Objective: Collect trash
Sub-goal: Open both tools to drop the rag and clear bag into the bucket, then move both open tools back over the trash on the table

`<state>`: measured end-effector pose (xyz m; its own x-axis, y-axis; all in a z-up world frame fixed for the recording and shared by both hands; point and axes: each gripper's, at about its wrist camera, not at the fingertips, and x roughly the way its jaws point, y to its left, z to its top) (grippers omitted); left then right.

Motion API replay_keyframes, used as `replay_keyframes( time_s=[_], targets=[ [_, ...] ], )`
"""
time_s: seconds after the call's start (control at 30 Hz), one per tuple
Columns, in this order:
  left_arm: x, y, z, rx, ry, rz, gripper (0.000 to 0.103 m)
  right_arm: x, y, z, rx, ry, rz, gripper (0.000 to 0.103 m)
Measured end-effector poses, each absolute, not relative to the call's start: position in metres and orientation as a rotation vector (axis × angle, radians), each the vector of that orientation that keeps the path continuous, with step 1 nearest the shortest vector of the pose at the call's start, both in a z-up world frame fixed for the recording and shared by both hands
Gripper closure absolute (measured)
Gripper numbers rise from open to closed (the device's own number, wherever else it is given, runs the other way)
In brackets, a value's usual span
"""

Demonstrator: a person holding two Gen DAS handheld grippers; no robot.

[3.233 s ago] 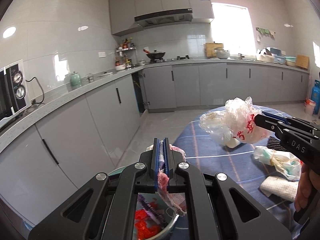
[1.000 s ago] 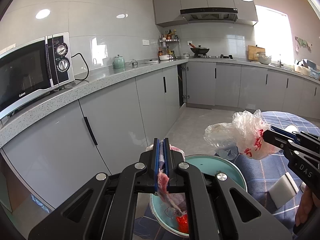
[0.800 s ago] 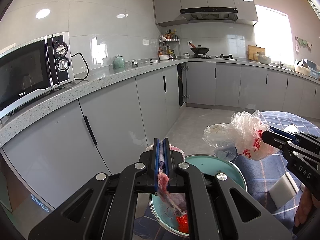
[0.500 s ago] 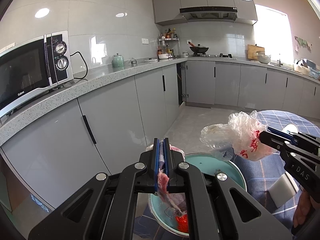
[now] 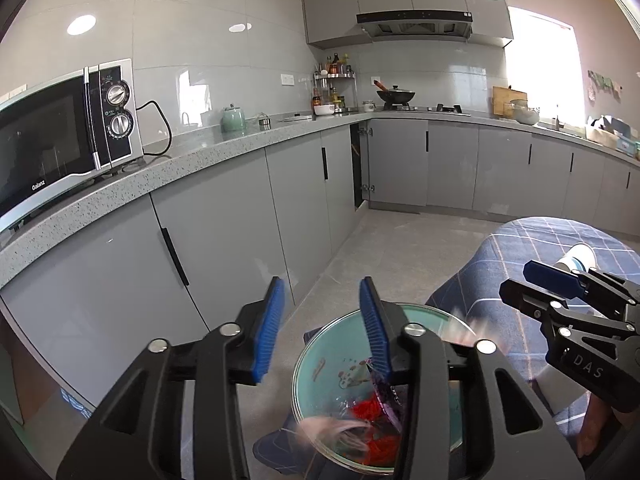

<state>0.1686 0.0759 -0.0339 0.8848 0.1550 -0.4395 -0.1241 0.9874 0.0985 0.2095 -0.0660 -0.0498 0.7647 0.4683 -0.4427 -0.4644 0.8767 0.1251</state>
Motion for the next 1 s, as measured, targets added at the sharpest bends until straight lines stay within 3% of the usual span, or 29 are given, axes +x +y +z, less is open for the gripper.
replay_keyframes(
  time_s=[1.0],
  targets=[
    [0.170, 0.075, -0.041, 0.078, 0.474, 0.159, 0.041, 0.196, -0.084, -0.051, 0.017, 0.479, 0.480, 0.057]
  ],
)
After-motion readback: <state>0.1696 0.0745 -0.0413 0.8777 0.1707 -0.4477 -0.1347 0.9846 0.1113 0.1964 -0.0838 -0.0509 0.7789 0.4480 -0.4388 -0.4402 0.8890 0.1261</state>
